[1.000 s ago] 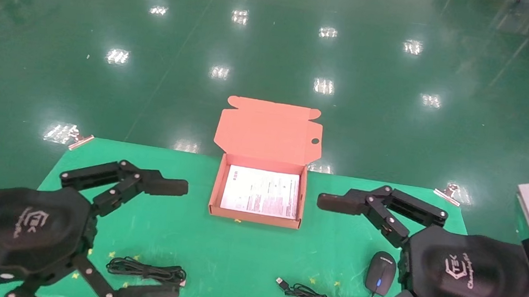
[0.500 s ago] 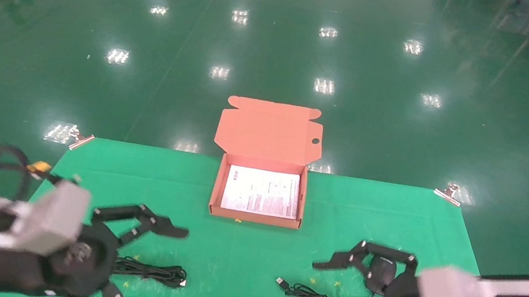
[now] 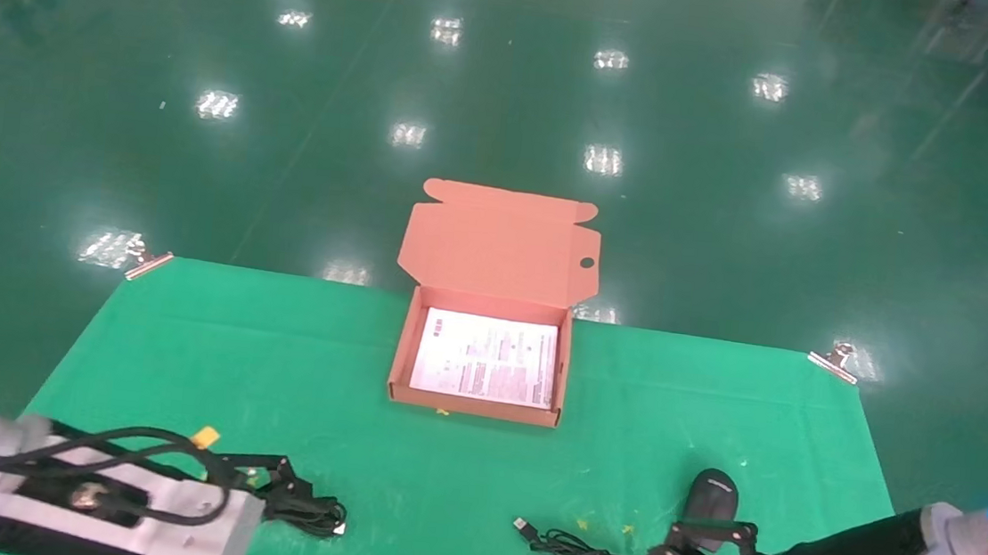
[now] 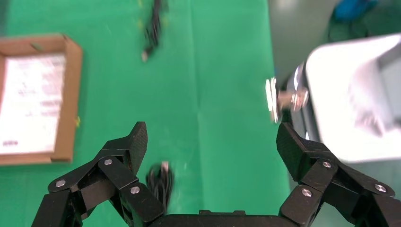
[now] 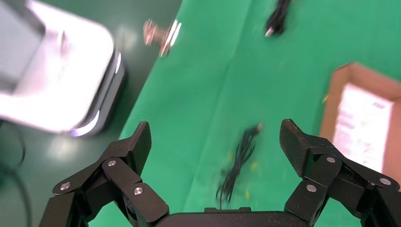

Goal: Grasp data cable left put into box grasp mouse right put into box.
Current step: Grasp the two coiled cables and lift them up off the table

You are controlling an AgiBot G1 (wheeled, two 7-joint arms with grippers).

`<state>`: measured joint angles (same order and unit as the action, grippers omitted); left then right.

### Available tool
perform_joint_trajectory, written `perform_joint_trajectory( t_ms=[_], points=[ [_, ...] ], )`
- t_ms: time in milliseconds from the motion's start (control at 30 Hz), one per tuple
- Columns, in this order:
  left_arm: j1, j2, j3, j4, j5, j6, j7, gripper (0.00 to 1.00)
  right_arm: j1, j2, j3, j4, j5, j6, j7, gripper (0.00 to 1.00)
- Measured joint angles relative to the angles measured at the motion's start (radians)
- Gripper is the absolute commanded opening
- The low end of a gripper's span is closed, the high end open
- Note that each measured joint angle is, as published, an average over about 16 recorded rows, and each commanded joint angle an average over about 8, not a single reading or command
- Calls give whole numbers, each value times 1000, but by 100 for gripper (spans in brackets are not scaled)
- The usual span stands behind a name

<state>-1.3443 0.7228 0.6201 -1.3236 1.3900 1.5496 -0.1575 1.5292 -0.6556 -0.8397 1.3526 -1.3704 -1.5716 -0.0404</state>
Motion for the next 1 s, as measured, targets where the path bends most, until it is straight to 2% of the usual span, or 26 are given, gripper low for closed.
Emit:
perform_joint_trajectory(
  t_ms=[233, 467, 700, 1000],
  points=[
    [-39, 52, 90, -11, 186, -34, 9, 100, 54, -36, -128, 1, -127, 25, -22, 100],
    [-40, 104, 152, -3, 352, -92, -38, 100, 55, -75, -200, 1, -244, 73, -11, 100],
    [-24, 155, 188, 44, 479, -159, -114, 100, 23, -112, -235, -2, -346, 148, 46, 100],
    [-13, 223, 201, 196, 553, -230, -188, 100, -29, -165, -254, -20, -451, 253, 165, 100]
  ],
)
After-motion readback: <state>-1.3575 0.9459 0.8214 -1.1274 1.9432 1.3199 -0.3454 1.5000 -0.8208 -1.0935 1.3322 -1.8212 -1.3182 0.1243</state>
